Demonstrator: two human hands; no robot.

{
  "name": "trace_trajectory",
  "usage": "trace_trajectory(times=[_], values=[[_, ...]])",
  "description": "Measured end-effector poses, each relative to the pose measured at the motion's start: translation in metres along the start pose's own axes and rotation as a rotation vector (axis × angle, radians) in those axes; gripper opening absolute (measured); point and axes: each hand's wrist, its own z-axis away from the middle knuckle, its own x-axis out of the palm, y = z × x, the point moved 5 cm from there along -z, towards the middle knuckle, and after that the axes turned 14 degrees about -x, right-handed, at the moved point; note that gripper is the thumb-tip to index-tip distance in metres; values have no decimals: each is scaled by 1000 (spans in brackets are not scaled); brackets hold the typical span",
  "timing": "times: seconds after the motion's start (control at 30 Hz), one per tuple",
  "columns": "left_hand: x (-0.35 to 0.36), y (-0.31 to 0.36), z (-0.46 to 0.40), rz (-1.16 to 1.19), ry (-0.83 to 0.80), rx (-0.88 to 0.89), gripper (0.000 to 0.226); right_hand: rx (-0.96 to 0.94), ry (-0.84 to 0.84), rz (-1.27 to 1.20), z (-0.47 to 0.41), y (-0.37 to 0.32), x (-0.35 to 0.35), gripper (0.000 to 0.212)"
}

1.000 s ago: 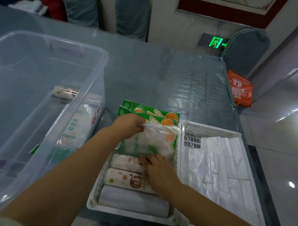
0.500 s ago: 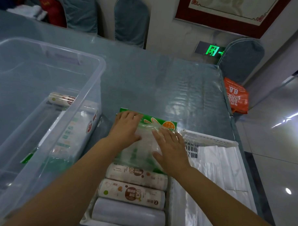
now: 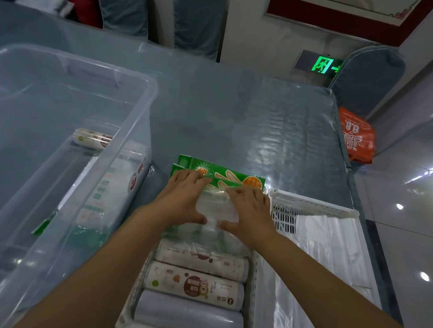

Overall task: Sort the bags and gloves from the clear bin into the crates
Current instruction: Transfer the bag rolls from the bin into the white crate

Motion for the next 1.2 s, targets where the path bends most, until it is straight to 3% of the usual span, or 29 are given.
trace_trajectory(times=[0.07,0.17,0.3,0.43,0.53,0.6,0.67,0.73,0.9,1.07,1.2], values=[[4,2,4,-131,-1,55,95,-29,-8,10,0,-1,1,71],[5,3,5,-207,45,62,72,-38,68,2,1,-2,-3,52],[0,7,5,-169,67,102,30,-154,98,6,0,-8,-6,30],[-10,3,6,3,-106,-12,16,-108,-8,-187,-1,-2,-4,16],[-25,-1,5,-8,-100,-115,23,-68,-85,-255,-5,5,-8,24],[-30,-3,6,-70,34,-160,51,-58,-110,-153,-10,9,-10,25],[-25,4,15,-53,155,-105,79,-28,-121,-53,-14,9,-8,26],[-9,19,27,-52,169,36,91,5,-115,13,-17,5,-4,30],[38,26,31,-354,32,109,100,26,-129,-12,-19,7,1,30],[40,24,23,-377,-8,157,98,94,201,-88,-28,28,-26,36],[33,25,18,-309,7,130,110,69,101,-33,-38,36,-19,45]])
